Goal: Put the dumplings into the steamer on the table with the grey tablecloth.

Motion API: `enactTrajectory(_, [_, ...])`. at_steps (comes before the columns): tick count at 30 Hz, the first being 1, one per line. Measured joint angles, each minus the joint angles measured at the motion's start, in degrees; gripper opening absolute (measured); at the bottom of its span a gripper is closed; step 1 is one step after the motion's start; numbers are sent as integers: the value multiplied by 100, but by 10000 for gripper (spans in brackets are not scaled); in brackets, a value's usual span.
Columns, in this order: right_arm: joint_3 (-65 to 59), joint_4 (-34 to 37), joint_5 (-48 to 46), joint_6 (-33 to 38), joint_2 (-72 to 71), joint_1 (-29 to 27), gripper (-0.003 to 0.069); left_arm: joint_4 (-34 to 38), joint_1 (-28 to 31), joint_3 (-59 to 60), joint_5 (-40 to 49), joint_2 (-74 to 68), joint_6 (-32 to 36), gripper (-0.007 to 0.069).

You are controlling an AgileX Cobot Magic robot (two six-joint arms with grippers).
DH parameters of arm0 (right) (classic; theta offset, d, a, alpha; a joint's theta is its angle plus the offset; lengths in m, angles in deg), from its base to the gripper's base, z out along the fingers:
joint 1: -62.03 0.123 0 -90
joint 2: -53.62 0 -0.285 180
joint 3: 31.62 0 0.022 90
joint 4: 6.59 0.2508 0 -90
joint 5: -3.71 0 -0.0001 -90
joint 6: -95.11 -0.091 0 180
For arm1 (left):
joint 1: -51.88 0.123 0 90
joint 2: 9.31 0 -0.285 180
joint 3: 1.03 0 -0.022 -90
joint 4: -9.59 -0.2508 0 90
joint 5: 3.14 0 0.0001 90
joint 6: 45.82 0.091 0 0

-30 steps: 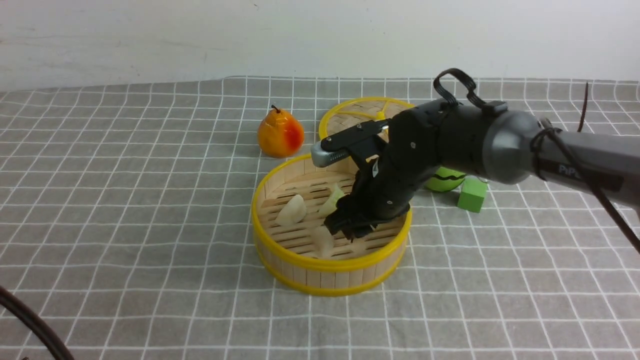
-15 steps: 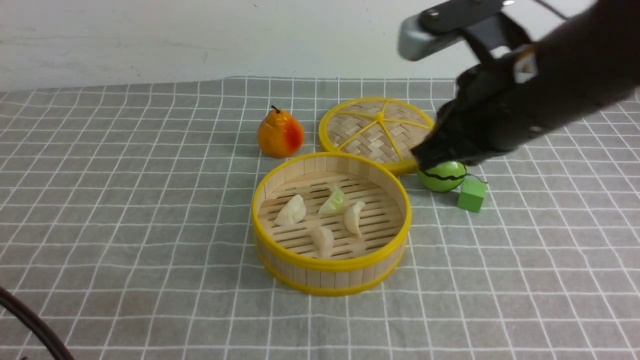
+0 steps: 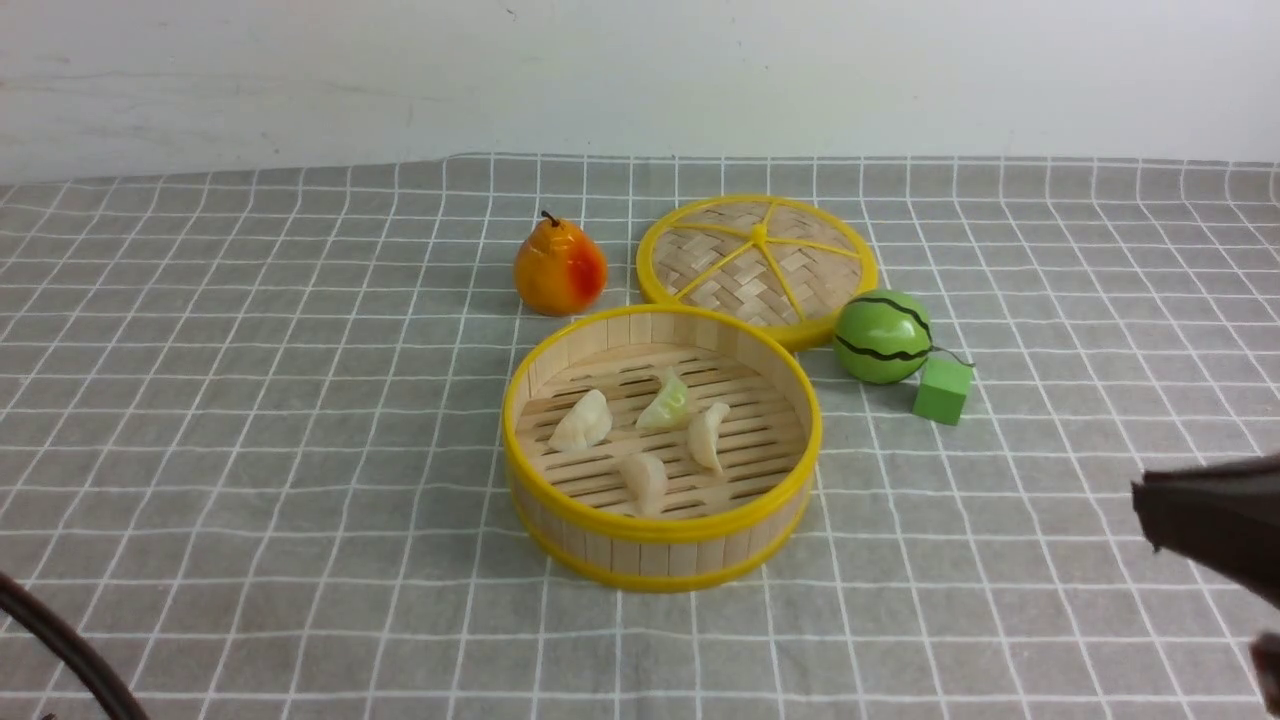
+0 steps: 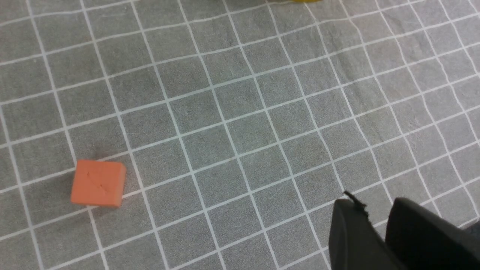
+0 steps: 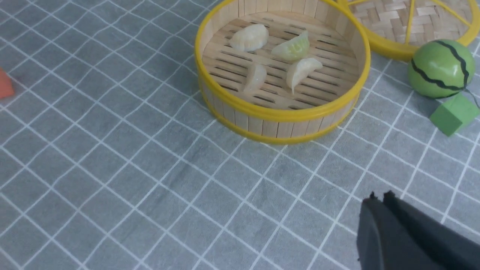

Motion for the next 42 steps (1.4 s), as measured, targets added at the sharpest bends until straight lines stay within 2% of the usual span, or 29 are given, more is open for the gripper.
enactTrajectory(8, [-400, 219, -194, 0, -812, 0, -15, 0, 0, 0, 0, 0, 0, 143])
enactTrajectory(16, [-437, -92, 3, 0, -1142, 0, -21, 0, 0, 19, 2, 0, 0, 146])
enactTrajectory(22, [-1515, -248, 1511, -47, -1759, -97, -22, 0, 0, 29, 2, 0, 0, 152])
enactTrajectory(26, [-2947, -140, 3000, -159, -2854, -996, -22, 0, 0, 29, 2, 0, 0, 158])
enactTrajectory(27, [-2947, -140, 3000, -159, -2854, -996, -22, 0, 0, 29, 2, 0, 0, 158])
enactTrajectory(28, [-3384, -114, 3210, -319, -3263, -1507, -22, -5, 0, 29, 2, 0, 0, 160])
enactTrajectory(33, [-4234, -177, 3118, -925, -4126, -2837, -22, -11, 0, 29, 2, 0, 0, 165])
enactTrajectory(37, [-4639, -468, 2800, -1296, -4321, -3336, -22, -17, 0, 29, 2, 0, 0, 166])
enactTrajectory(42, [-4694, -823, 2243, -1554, -4321, -3363, -22, -23, 0, 29, 7, 0, 0, 174])
